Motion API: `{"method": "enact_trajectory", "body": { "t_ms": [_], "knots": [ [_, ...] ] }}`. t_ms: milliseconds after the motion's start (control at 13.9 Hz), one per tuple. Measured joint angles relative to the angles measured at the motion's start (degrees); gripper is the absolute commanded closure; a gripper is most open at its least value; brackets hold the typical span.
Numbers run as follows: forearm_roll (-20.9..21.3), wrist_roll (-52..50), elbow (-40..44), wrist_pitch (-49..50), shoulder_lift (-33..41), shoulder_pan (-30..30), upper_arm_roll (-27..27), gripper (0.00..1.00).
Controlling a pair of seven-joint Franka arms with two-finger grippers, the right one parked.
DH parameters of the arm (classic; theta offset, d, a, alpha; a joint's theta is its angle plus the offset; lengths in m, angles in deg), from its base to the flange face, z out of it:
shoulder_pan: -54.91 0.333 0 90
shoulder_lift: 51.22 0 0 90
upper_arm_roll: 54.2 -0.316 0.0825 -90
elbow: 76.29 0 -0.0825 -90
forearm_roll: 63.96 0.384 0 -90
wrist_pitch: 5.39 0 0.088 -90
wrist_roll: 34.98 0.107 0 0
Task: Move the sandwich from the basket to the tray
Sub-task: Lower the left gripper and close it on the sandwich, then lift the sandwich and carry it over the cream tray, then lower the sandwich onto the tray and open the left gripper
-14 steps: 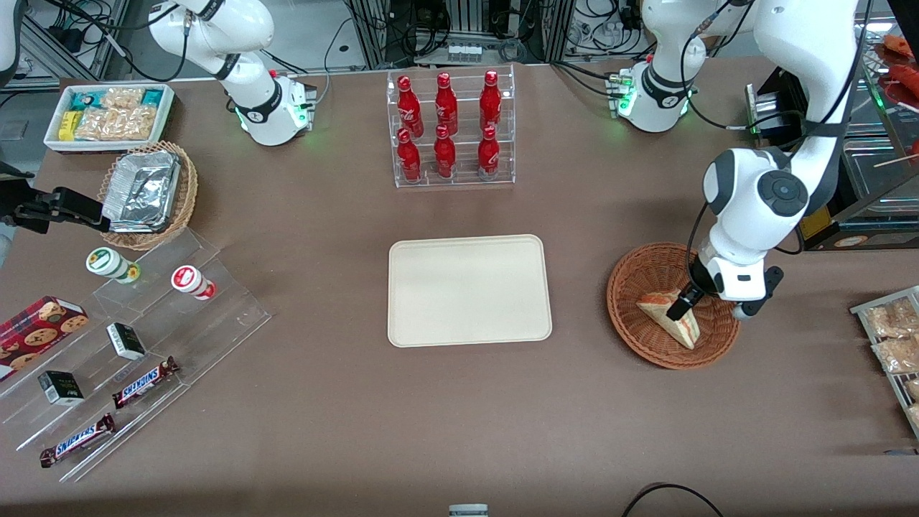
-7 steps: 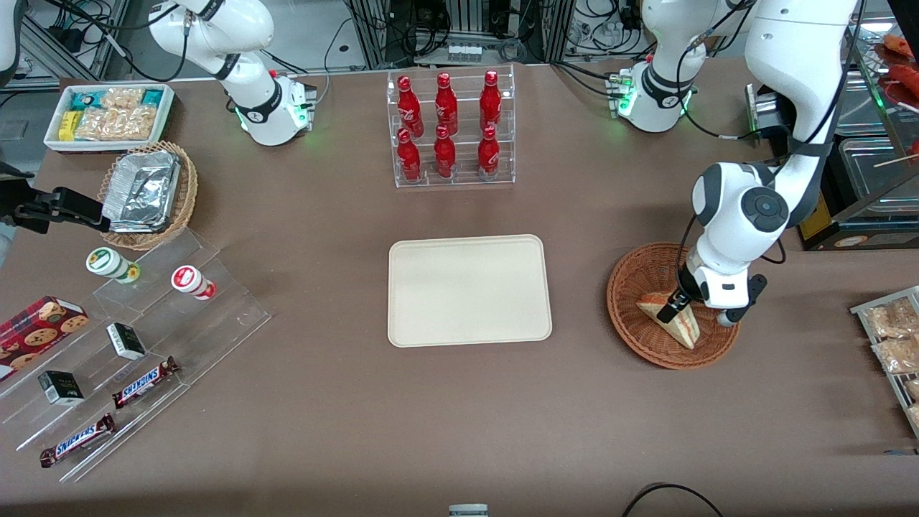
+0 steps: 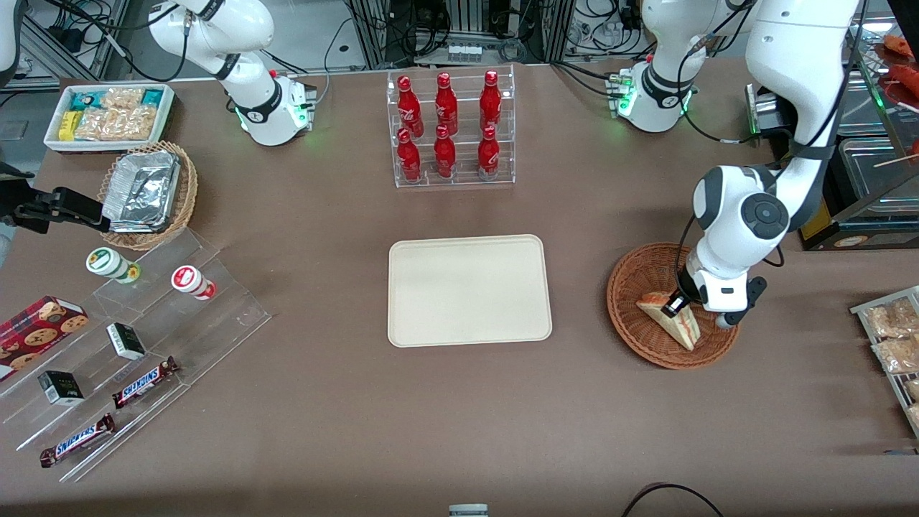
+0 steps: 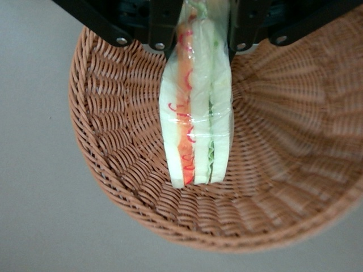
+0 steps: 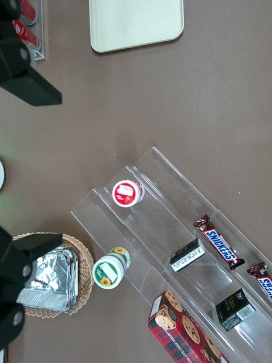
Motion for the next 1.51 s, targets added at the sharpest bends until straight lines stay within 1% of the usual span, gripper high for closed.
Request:
{"method": "enact_trajectory", "body": {
  "t_ms": [72,216,288,432,649,865,1009,1153,1297,1514],
  "knots": [
    [1.83,-0.08,3.96,7.49,0.85,-0.16,0.26,1.00],
    [2.91,-0.08,13.22,20.36,2.19,-2.41,1.02,1.00],
    [2.95,-0.11,17.09,24.40,2.54,-4.54,1.30,1.00],
    [2.96,-0.22,21.19,27.35,2.46,-10.21,1.62,1.00],
    [2.98,-0.97,23.99,27.35,-0.61,-20.37,1.83,1.00],
    [2.99,-1.60,29.24,27.02,-7.97,-28.85,1.89,1.00],
    [2.99,-1.61,34.05,26.22,-13.95,-32.48,1.85,1.00],
    [2.99,-1.60,38.01,23.30,-18.98,-35.05,1.81,1.00],
    [2.99,-1.58,39.58,18.73,-22.26,-36.99,1.83,1.00],
    [3.19,-1.57,39.98,15.39,-25.37,-39.47,1.80,1.00]
  ]
}}
